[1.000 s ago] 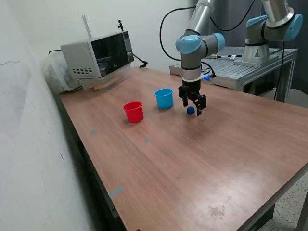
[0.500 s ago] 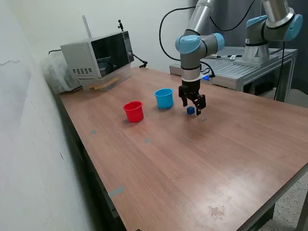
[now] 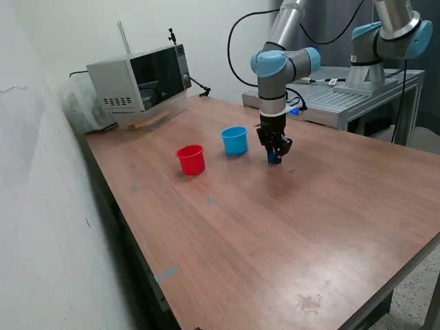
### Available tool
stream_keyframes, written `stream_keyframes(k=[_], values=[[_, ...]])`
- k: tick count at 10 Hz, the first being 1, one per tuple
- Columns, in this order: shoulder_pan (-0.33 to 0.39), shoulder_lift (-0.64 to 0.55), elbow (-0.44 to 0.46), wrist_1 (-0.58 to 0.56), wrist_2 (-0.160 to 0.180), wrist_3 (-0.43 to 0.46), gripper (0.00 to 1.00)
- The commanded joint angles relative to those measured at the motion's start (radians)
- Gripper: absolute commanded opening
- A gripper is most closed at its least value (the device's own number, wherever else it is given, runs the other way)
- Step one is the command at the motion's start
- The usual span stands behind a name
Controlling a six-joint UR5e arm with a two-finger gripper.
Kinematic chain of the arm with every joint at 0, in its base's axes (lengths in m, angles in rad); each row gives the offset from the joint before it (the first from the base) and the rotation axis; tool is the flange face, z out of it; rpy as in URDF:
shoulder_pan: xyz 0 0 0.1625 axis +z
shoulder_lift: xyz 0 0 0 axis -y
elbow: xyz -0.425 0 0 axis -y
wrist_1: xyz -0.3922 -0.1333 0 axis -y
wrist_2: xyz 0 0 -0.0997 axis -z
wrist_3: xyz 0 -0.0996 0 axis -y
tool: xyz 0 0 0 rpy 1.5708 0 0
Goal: Place red objects in the red bin, and blue objects in the blue bin.
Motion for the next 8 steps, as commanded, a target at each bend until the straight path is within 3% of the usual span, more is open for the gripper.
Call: stream_keyframes(k=[1,3,8], values=[[0.001,0.001,0.002,-0.005,0.000,-0.003,0.00],[0.002,-0.016,0.007,-0.009,0.000,-0.011,0.00],[-0.007,-0.208,0.045,0.030,-0.002,-0.012,0.00]])
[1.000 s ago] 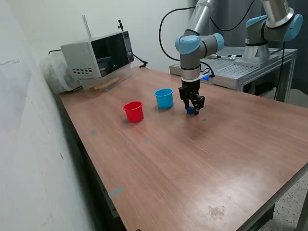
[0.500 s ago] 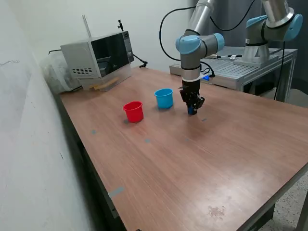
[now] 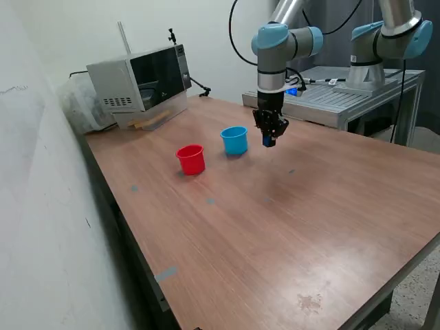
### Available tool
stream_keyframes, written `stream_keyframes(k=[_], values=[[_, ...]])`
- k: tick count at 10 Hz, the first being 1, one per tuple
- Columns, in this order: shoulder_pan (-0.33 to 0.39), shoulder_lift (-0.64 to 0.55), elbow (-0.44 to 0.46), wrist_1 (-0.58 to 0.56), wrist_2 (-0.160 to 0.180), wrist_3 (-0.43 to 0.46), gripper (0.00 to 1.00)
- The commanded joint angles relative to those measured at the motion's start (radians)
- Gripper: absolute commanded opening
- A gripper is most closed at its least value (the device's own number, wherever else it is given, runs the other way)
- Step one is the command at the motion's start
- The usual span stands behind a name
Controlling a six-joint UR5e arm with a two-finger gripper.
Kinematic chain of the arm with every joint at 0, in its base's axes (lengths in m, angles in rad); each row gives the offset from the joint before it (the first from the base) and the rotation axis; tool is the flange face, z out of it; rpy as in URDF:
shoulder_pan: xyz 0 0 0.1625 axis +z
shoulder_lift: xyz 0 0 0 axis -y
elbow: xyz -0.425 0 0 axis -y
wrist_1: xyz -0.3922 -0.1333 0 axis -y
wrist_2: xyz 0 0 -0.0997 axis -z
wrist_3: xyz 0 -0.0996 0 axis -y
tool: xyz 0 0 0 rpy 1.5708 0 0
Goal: Place red objects in the red bin, and blue objects in the blue bin.
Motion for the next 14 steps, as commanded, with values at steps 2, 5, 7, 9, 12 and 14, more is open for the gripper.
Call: stream_keyframes(k=[2,5,7,9,12,14], values=[[-0.037,-0.095,0.032,0.020,-0.001,-0.003,0.00],[-0.155,-0.141,0.022,0.022,-0.001,-0.015,0.00],[-0.204,-0.106,0.011,0.034,-0.001,-0.026,0.00],[-0.221,-0.089,0.002,0.034,-0.001,-0.027,0.00],[-0.230,-0.069,-0.006,0.040,-0.001,-0.027,0.00],[-0.229,-0.064,-0.004,0.040,-0.001,-0.026,0.00]])
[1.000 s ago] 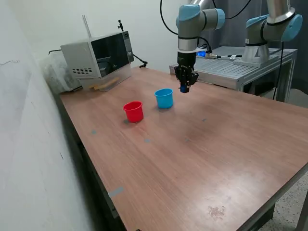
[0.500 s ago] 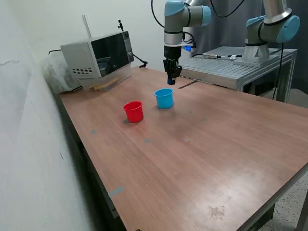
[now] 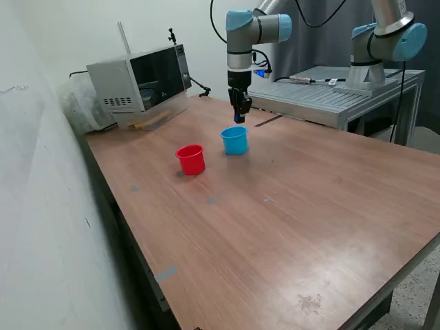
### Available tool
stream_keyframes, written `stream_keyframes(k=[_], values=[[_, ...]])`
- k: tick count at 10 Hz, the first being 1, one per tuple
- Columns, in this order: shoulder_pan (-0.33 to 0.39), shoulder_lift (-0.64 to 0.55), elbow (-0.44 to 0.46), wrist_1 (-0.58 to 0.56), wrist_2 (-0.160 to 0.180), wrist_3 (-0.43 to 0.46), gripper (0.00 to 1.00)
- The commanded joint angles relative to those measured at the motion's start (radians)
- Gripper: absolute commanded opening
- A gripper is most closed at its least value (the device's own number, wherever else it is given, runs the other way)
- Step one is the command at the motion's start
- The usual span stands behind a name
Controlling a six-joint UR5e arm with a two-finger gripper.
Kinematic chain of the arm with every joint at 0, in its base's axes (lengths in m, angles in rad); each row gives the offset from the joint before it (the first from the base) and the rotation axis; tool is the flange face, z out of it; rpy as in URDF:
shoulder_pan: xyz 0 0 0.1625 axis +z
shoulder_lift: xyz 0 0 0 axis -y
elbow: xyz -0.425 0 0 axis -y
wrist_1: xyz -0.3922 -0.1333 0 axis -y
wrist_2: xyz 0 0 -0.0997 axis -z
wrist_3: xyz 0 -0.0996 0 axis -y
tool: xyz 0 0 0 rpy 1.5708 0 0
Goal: Place red objects in the red bin, and blue objects in the blue bin.
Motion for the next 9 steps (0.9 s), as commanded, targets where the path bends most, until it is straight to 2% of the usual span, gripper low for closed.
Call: stream_keyframes(k=[1,9], values=[[-0.005,0.011,-0.004,0.003,0.000,0.000,0.00],[-0.007,0.050,-0.043,0.000,0.000,-0.001,0.00]])
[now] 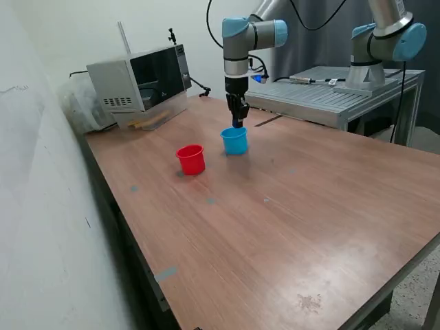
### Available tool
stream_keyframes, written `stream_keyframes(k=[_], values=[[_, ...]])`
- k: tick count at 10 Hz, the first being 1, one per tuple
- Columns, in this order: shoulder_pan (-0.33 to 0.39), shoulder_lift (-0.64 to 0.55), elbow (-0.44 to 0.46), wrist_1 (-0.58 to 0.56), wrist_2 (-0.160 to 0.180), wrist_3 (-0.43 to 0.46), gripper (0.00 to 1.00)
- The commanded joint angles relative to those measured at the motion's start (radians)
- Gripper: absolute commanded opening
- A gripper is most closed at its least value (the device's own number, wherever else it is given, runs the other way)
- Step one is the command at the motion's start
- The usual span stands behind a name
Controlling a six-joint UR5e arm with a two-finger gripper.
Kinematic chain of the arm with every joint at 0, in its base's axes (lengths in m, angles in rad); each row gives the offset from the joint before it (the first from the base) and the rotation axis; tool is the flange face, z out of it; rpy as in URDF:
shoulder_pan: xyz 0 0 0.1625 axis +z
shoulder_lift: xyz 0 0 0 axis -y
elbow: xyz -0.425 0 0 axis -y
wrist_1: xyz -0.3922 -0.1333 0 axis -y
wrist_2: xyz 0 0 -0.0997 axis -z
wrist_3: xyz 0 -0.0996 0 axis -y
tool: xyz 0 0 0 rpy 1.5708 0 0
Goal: Place red objects in the red bin, and blue objects in the blue bin.
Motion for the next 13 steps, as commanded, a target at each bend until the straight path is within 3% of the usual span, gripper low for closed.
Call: stream_keyframes(k=[1,5,6,11,12,13], values=[[-0.002,0.006,-0.011,-0.002,0.000,0.000,0.00],[-0.019,0.020,-0.008,-0.002,-0.002,0.000,0.00],[-0.028,0.020,-0.008,-0.002,-0.002,0.000,1.00],[-0.039,0.012,-0.004,0.000,-0.002,0.000,1.00],[-0.028,-0.032,0.001,0.004,-0.005,0.000,1.00],[-0.024,-0.148,0.001,0.042,-0.006,0.000,1.00]])
